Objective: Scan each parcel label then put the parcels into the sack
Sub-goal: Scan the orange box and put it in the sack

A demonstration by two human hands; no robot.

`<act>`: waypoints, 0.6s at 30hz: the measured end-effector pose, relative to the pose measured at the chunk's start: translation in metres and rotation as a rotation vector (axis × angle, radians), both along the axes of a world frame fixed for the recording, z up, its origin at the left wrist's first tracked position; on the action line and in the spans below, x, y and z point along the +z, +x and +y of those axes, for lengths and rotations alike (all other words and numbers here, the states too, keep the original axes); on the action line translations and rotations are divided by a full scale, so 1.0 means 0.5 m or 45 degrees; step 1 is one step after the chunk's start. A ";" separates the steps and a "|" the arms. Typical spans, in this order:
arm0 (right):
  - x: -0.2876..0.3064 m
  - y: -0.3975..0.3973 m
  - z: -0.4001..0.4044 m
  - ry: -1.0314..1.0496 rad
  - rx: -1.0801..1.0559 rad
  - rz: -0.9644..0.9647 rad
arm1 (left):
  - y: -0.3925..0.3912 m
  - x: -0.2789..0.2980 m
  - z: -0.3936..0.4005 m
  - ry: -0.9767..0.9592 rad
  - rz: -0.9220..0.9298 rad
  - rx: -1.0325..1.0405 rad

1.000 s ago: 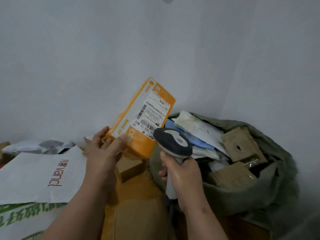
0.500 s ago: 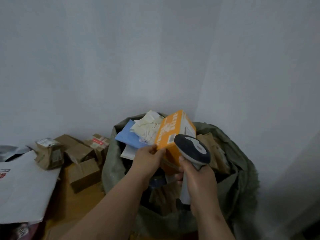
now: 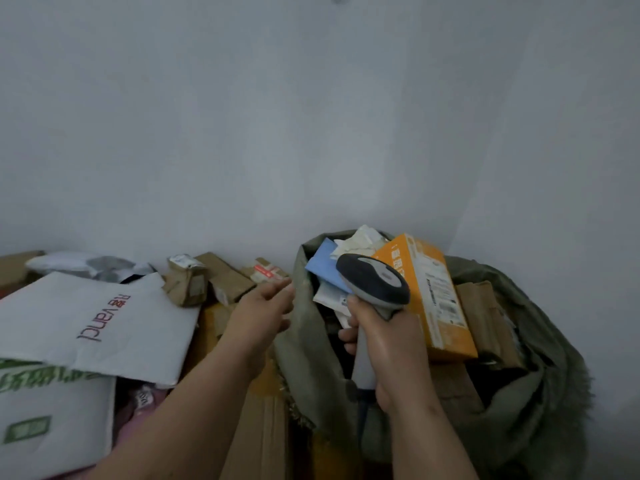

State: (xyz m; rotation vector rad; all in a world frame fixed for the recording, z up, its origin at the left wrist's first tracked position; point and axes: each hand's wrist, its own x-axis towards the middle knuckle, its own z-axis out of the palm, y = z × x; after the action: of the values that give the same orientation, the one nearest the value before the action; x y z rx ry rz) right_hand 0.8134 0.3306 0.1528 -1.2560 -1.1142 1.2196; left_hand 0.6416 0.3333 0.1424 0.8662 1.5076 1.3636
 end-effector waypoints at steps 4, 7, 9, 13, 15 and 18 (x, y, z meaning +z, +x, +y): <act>0.002 -0.129 -0.055 -0.048 0.161 -0.015 | -0.143 -0.021 -0.089 0.003 -0.010 0.193; -0.012 -0.232 -0.110 -0.067 0.247 -0.040 | -0.245 -0.046 -0.162 -0.039 -0.021 0.311; -0.025 -0.294 -0.140 -0.074 0.297 -0.057 | -0.306 -0.065 -0.206 -0.063 -0.075 0.362; -0.053 -0.402 -0.177 -0.134 0.354 -0.021 | -0.410 -0.103 -0.270 -0.119 -0.121 0.449; -0.067 -0.442 -0.184 -0.157 0.378 -0.022 | -0.449 -0.121 -0.287 -0.157 -0.135 0.479; -0.079 -0.485 -0.168 -0.185 0.356 -0.028 | -0.487 -0.137 -0.282 -0.198 -0.157 0.495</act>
State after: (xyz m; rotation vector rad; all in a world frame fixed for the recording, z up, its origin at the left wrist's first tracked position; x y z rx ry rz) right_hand 0.5709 0.2465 0.1131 -1.2529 -1.2670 1.5210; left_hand 0.3981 0.1923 0.0739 0.3953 1.7173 1.5188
